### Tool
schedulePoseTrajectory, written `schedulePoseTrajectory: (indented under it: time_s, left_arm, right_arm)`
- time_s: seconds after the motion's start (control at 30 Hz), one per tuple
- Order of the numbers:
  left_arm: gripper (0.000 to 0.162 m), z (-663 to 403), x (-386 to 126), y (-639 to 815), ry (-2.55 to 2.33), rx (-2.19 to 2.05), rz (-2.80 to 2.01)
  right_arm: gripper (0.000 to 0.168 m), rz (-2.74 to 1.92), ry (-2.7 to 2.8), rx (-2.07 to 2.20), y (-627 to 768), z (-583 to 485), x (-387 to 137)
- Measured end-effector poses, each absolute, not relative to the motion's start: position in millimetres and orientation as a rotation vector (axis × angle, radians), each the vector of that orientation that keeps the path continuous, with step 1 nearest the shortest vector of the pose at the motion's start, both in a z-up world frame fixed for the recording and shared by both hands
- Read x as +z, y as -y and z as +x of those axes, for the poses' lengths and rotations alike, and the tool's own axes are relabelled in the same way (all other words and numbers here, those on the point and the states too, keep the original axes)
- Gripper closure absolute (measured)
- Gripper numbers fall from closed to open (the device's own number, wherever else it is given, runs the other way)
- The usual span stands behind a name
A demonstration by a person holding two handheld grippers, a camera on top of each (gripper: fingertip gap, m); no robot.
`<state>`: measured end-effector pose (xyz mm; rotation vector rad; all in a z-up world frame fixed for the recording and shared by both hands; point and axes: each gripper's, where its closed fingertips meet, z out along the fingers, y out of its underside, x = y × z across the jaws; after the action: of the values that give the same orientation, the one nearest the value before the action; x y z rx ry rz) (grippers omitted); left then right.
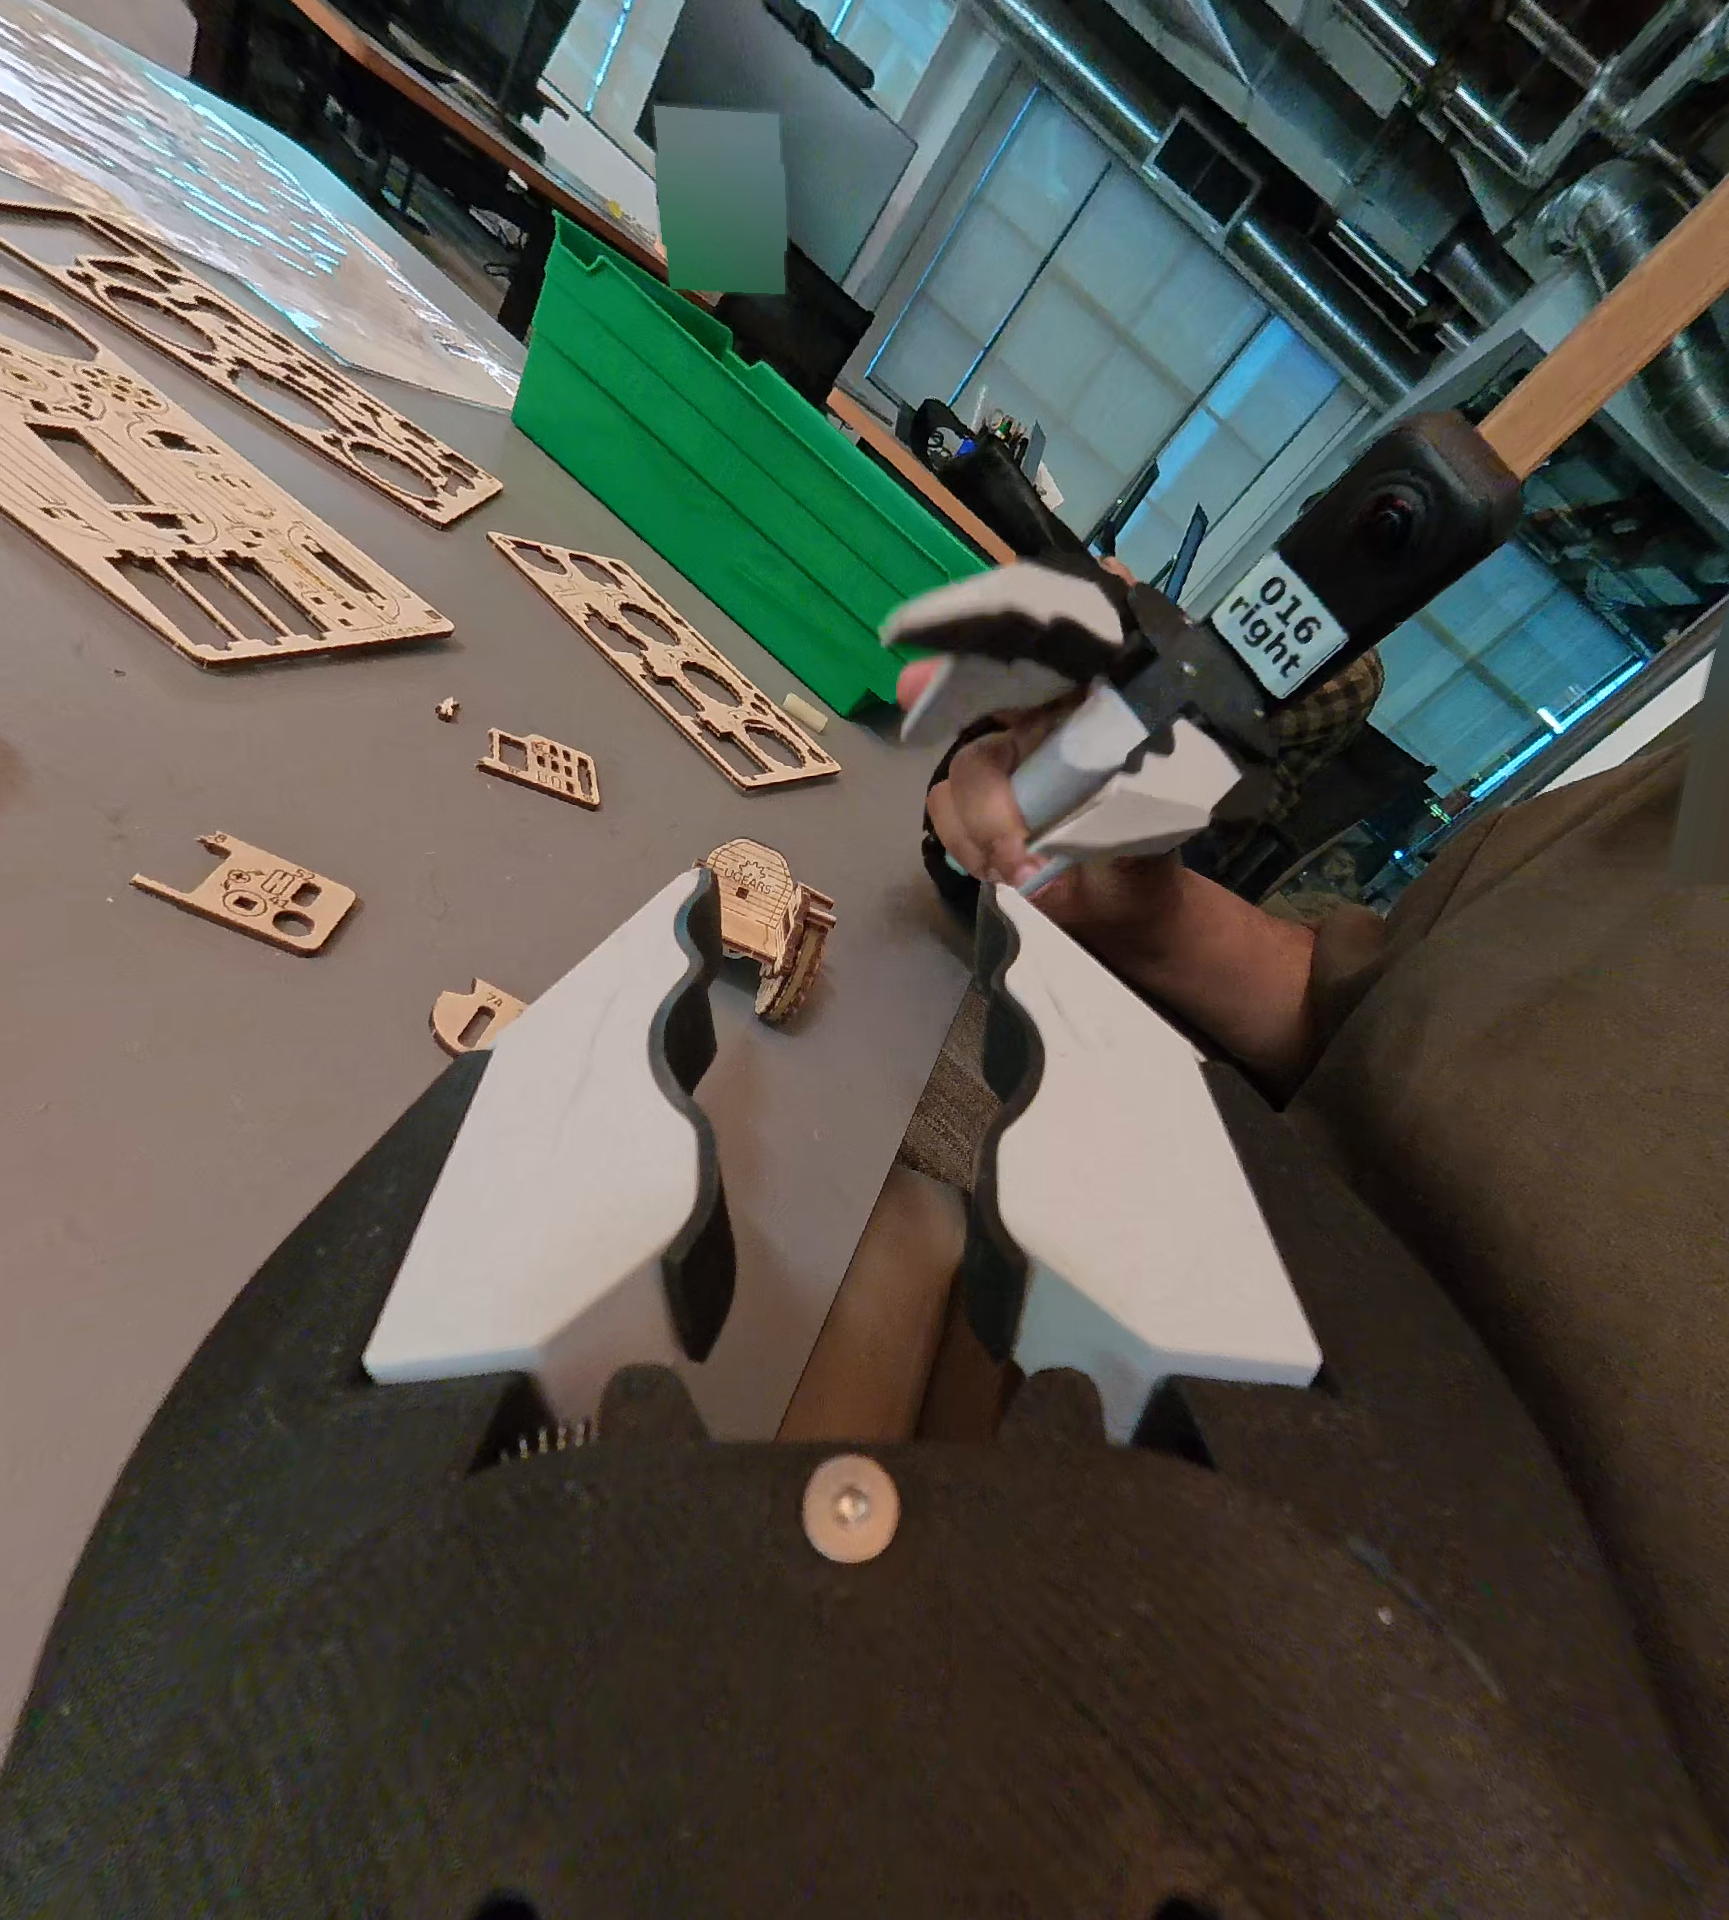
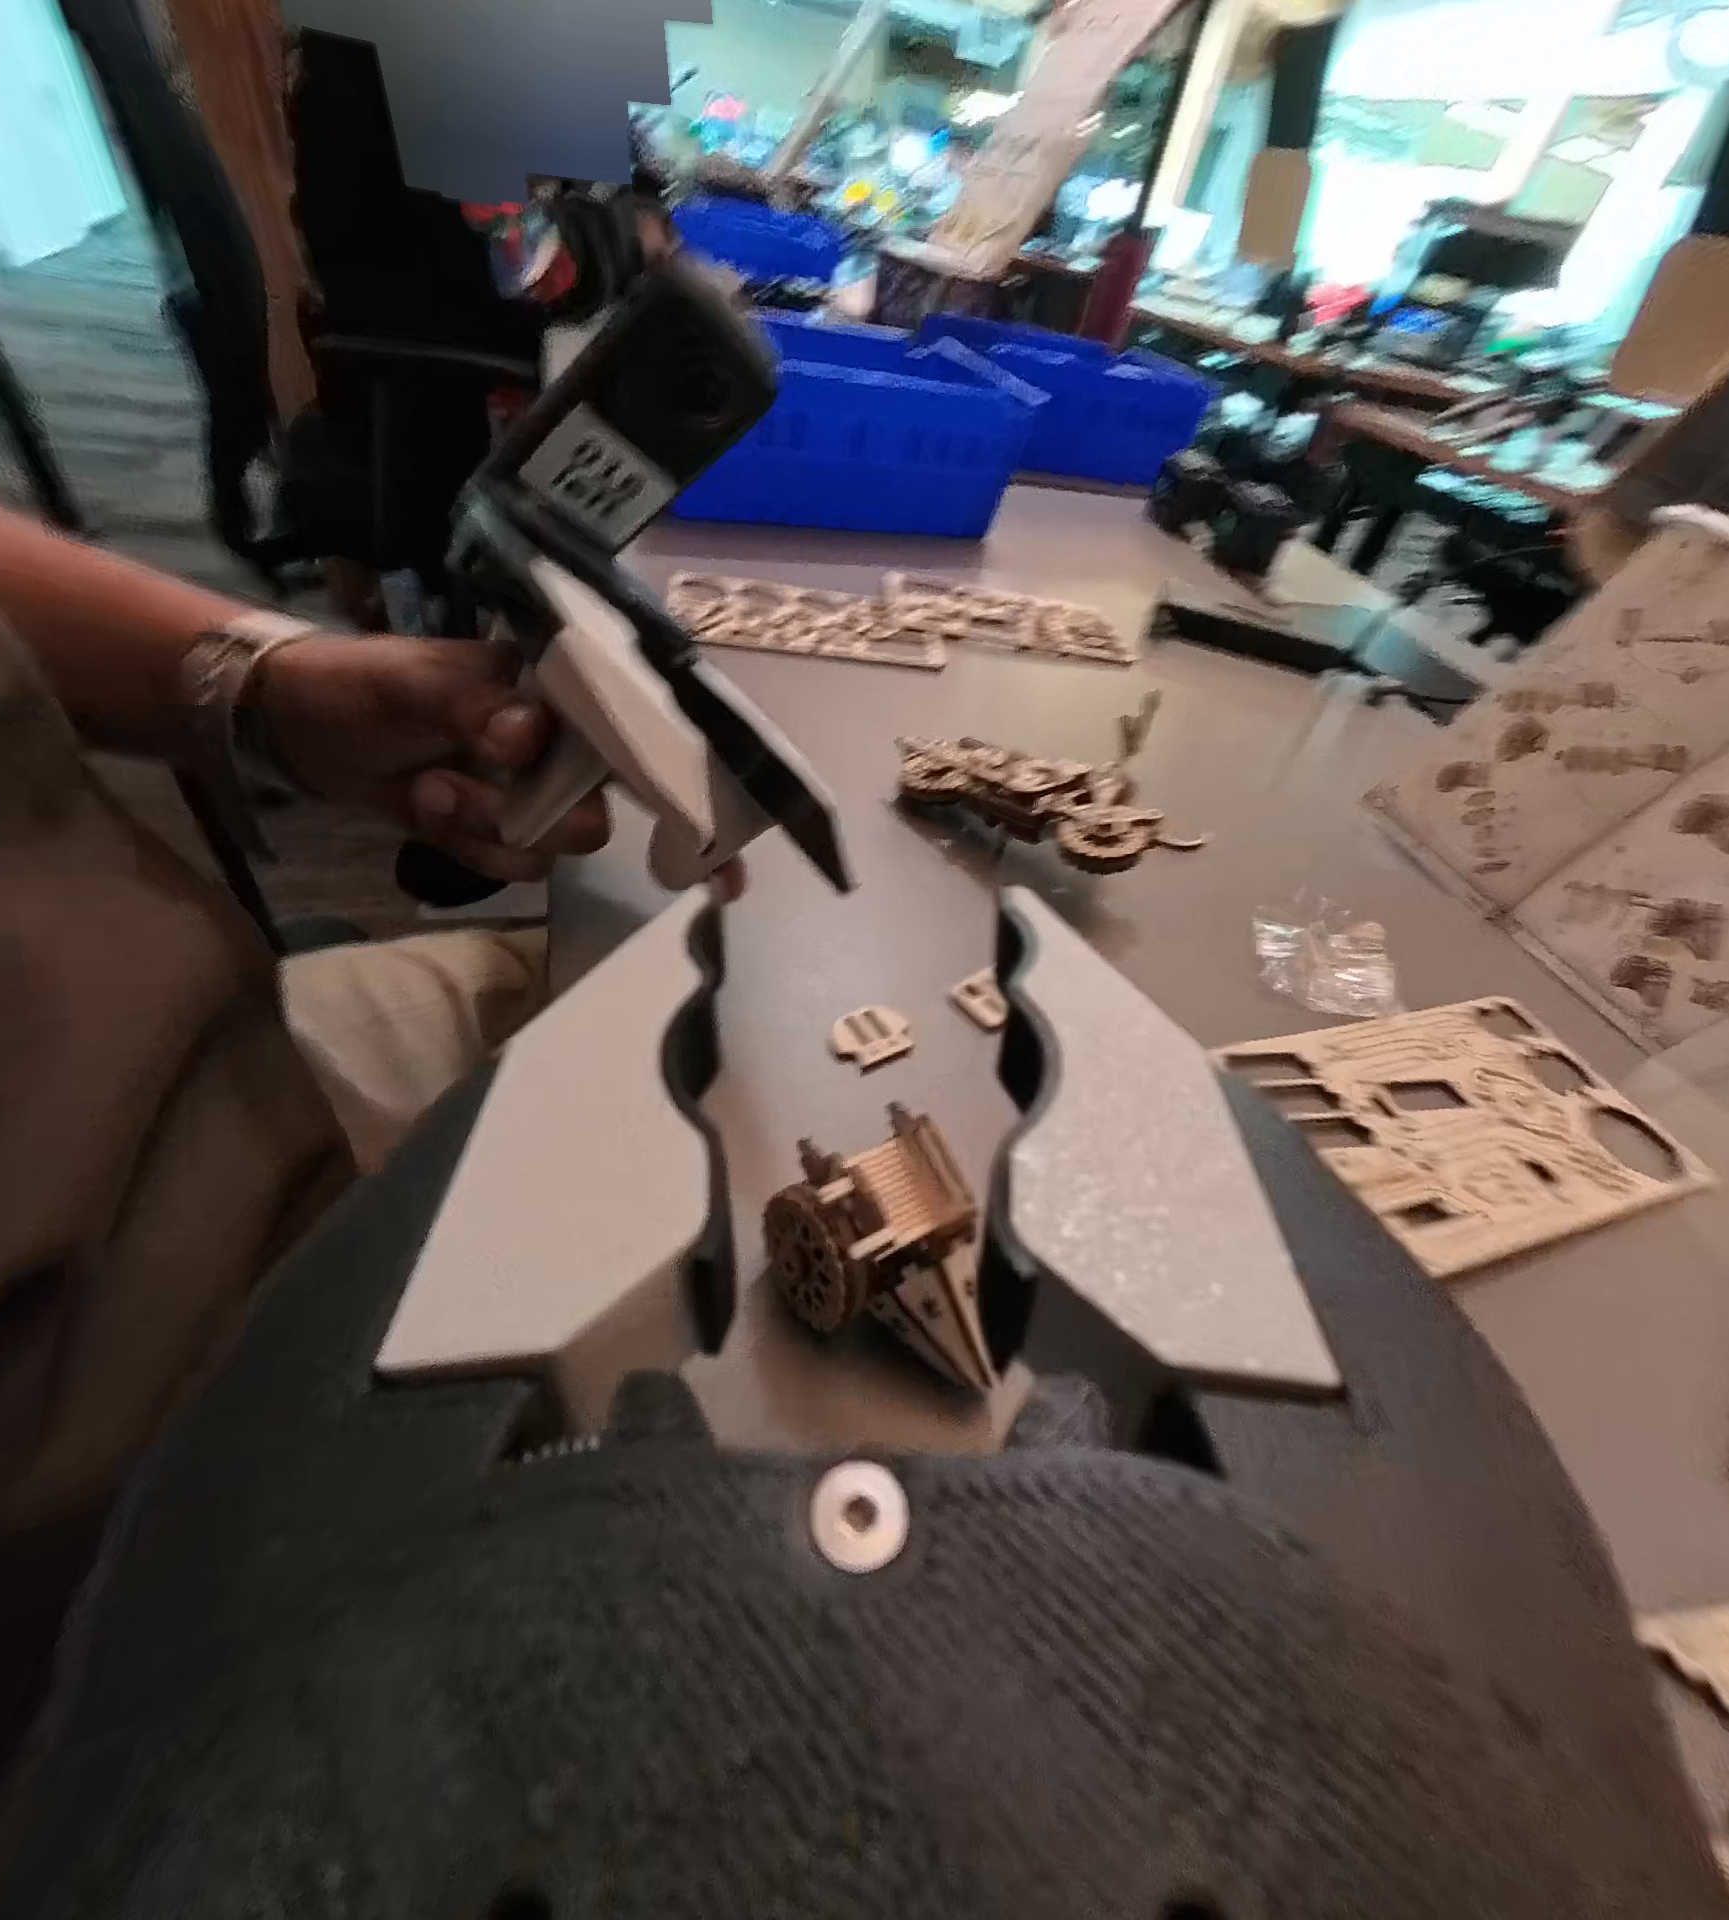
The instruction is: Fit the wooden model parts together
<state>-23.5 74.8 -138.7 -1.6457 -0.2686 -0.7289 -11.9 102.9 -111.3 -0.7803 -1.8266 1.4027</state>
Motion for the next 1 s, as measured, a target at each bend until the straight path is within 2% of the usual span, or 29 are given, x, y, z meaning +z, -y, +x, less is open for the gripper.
schedulePoseTrajectory:
  time_s: [0.07, 0.2, 0.27, 0.47, 0.53, 0.63, 0.7, 0.73, 0.9, 1.0]
  left_arm:
    - [0.115, -25, -139, -75, 0.271, -0.725, -1.646]
    - [0.115, -27, -140, -76, 0.279, -0.712, -1.647]
    - [0.116, -29, -141, -78, 0.280, -0.685, -1.655]
    - [0.118, -23, -147, -86, 0.208, -0.595, -1.707]
    - [0.118, -17, -144, -85, 0.194, -0.623, -1.699]
    - [0.118, -11, -141, -81, 0.170, -0.623, -1.696]
    - [0.118, -10, -140, -78, 0.153, -0.610, -1.700]
    - [0.118, -9, -139, -77, 0.149, -0.604, -1.697]
    - [0.119, -6, -134, -74, 0.154, -0.640, -1.668]
    - [0.118, -3, -134, -75, 0.158, -0.656, -1.661]
  right_arm:
    - [0.092, -0.872, 1.681, 1.317, -133, -20, -98]
    - [0.097, -1.172, 1.376, 1.077, -241, -21, -85]
    - [0.090, -1.403, 1.285, 1.028, -285, -17, -103]
    - [0.009, -1.990, 1.363, 0.684, -332, -13, -217]
    - [0.009, -2.047, 1.408, 0.569, -335, -13, -235]
    - [0.016, -1.994, 1.449, 0.567, -331, -19, -235]
    - [0.053, -1.973, 1.465, 0.585, -328, -18, -229]
    - [0.064, -1.966, 1.470, 0.593, -326, -18, -228]
    - [0.068, -1.940, 1.484, 0.603, -325, -13, -223]
    - [0.127, -1.743, 1.460, 0.755, -314, -19, -184]
